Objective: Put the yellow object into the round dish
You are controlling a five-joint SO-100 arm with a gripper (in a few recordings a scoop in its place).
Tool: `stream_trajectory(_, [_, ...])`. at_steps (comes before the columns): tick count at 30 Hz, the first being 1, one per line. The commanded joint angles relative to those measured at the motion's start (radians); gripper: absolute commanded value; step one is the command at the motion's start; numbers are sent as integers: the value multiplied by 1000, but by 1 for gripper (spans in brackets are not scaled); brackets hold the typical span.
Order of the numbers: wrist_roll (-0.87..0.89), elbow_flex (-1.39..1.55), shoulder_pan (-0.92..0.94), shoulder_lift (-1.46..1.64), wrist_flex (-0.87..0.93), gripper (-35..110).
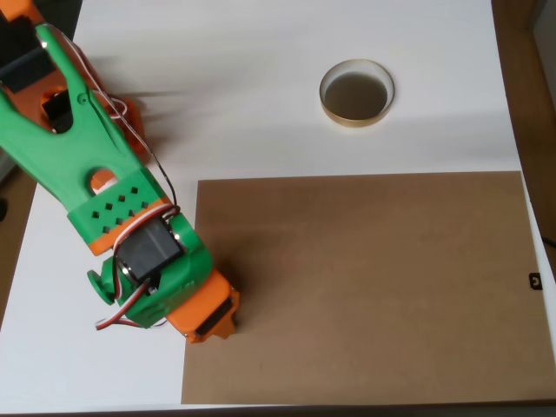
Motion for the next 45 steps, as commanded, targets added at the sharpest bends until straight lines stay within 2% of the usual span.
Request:
stream_trajectory(1, [-15, -37, 2, 123, 15, 0])
stream_trajectory(8, [-17, -8, -11, 299, 57, 0])
stream_trajectory(15, [-35, 37, -104, 480, 112, 0])
stream_trajectory(29, [-72, 117, -388, 643, 186, 0])
stream_trajectory(45, [-103, 204, -764, 658, 259, 0])
